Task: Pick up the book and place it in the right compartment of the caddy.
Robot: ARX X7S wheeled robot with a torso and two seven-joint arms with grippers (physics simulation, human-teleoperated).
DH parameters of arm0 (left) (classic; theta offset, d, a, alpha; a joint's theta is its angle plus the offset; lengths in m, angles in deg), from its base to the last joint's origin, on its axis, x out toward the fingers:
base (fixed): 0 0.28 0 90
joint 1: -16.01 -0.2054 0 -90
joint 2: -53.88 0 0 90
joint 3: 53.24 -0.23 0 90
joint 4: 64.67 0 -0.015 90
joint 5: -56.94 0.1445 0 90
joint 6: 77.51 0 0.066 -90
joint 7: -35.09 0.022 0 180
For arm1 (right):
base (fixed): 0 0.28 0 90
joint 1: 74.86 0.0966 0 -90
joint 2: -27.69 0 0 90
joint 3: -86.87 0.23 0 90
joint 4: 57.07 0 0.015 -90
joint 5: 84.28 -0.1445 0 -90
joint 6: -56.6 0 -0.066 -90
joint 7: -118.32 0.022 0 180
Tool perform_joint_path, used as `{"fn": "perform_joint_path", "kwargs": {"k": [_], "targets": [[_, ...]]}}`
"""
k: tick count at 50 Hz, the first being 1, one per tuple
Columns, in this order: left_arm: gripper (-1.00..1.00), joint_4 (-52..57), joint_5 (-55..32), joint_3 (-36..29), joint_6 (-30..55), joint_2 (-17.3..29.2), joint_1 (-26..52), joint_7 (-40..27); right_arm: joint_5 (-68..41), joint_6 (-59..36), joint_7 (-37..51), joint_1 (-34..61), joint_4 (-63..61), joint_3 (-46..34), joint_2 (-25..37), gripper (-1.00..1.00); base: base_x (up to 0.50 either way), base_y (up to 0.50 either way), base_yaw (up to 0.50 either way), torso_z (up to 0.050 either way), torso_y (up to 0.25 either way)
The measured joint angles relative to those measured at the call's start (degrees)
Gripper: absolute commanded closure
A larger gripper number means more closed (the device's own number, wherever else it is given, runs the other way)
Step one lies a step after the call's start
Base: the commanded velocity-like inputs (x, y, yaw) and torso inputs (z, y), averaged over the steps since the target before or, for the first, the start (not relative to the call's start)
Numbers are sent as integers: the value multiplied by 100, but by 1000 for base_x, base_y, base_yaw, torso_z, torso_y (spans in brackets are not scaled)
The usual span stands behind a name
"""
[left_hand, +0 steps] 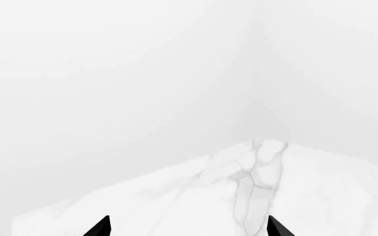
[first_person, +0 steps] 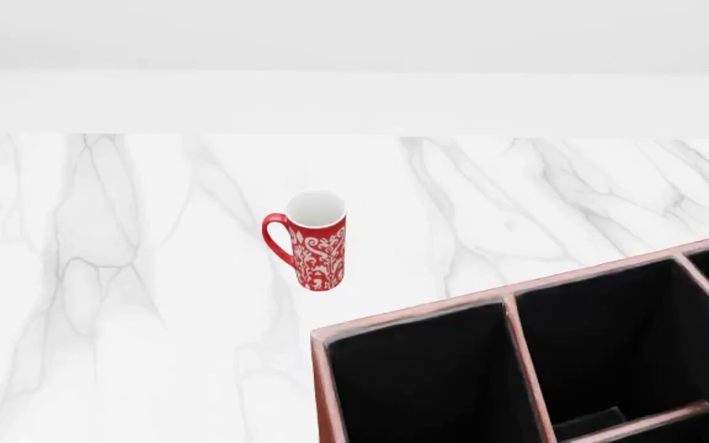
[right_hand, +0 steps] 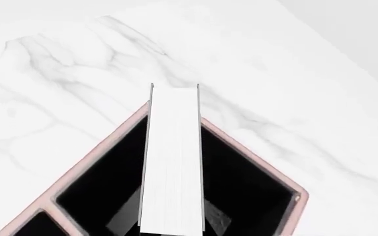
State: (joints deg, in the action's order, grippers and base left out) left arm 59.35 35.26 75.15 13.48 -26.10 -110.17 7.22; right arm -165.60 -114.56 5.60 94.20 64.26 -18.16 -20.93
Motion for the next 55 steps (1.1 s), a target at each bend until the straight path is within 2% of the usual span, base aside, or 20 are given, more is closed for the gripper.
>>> {"fn": "perform_joint_path", "kwargs": {"k": [14, 39, 40, 55], "targets": [[-100, 29, 6, 2, 14, 2, -16, -11, 197, 268, -498, -242, 191, -293, -63, 100, 0, 0, 0, 0, 1], [-100, 80, -25, 65, 7, -17, -55, -6, 536, 269, -861, -220, 511, -559, -148, 100, 0, 0, 0, 0, 0], [-100, 79, -25, 65, 7, -17, -54, -5, 544, 263, -873, -214, 516, -564, -149, -100, 0, 0, 0, 0, 0], [-100, 75, -18, 54, 3, -22, -45, 6, 422, 224, -1053, -181, 545, -631, -161, -100, 0, 0, 0, 0, 0]]}}
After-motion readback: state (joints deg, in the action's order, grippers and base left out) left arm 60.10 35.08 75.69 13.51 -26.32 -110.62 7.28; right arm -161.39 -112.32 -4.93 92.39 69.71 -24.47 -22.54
